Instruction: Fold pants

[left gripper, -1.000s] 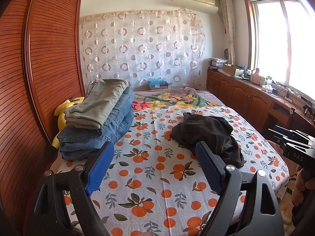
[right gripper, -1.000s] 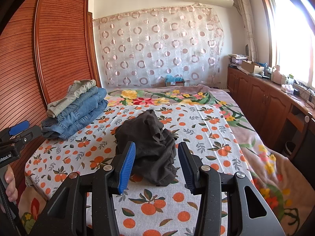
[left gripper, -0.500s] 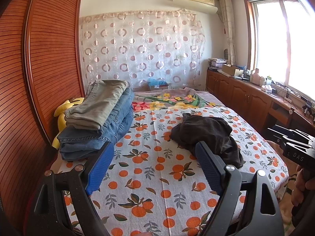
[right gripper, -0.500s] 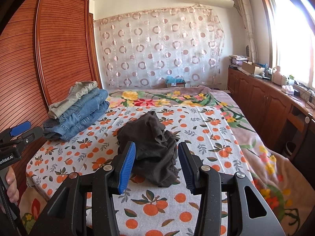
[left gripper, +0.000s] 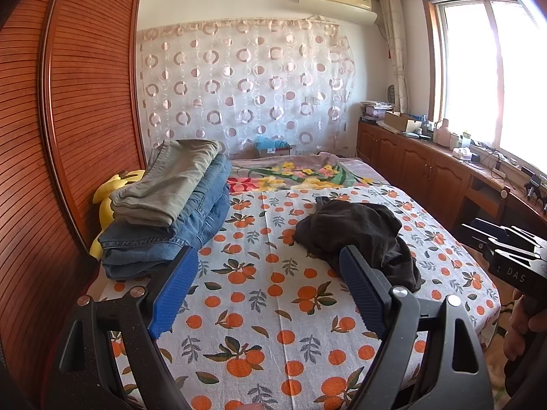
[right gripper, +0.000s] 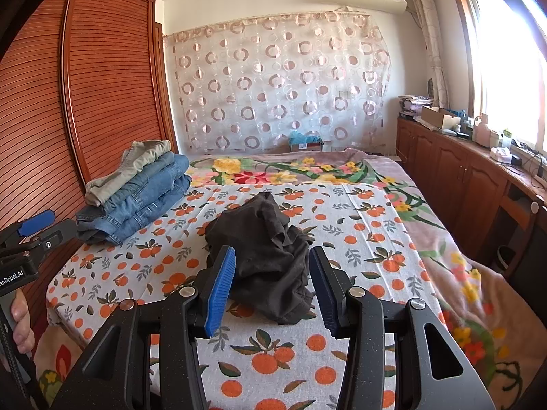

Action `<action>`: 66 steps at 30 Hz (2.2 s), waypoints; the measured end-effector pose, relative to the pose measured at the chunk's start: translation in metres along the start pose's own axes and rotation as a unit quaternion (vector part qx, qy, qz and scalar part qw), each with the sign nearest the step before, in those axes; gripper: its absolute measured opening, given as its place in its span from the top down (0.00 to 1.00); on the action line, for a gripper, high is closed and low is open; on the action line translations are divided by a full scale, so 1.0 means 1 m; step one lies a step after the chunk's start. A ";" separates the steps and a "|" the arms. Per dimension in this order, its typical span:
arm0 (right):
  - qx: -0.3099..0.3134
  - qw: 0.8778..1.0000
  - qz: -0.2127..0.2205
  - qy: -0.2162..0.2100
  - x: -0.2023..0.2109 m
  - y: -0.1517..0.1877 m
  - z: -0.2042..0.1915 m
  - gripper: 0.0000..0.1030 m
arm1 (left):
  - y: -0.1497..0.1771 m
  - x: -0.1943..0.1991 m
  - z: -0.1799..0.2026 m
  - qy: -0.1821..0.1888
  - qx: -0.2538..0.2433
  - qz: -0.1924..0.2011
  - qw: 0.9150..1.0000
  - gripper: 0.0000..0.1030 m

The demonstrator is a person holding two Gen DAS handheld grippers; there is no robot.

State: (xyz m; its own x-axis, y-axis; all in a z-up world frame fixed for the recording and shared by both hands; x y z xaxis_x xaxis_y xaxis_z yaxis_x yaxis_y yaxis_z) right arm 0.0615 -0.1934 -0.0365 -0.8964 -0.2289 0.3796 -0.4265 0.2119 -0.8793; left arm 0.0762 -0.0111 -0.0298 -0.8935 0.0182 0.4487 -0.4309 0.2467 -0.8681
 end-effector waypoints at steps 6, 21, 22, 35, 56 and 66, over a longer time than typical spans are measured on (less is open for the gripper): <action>-0.002 1.000 -0.003 0.000 -0.002 0.001 0.001 0.55 | 0.004 -0.003 -0.001 0.001 0.002 -0.003 1.000 0.17; 0.005 0.999 -0.041 -0.001 -0.033 0.015 0.013 0.54 | 0.050 -0.057 0.009 0.038 -0.007 -0.079 0.996 0.17; 0.006 0.999 -0.044 -0.001 -0.034 0.015 0.013 0.54 | 0.053 -0.061 0.011 0.042 -0.010 -0.084 0.996 0.17; 0.026 0.997 -0.075 0.007 -0.079 -0.012 0.028 0.49 | 0.057 -0.112 0.025 0.091 -0.037 -0.117 0.988 0.17; 0.118 0.962 -0.226 -0.099 -0.198 -0.057 -0.034 0.59 | 0.022 -0.168 0.009 0.119 -0.046 -0.115 0.985 0.17; 0.137 0.949 -0.271 -0.089 -0.224 -0.056 -0.031 0.96 | 0.029 -0.171 0.006 0.130 -0.036 -0.119 0.984 0.17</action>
State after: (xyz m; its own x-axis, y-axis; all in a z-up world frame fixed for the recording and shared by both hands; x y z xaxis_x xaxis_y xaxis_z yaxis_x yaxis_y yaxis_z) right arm 0.2829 -0.1243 -0.0632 -0.5088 -0.3955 0.7647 -0.7503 -0.2318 -0.6192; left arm 0.2158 -0.0127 -0.1325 -0.7016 0.1957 0.6851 -0.6061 0.3417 -0.7183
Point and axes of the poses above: each gripper's, at about its wrist camera, not at the fingertips, and x roughly against the way its jaws point, z to its right, y to its underside, the point moved 10 cm from there along -x, roughly the way its jaws point, and after that the axes turned 14 degrees about -x, right-handed, at the moved point
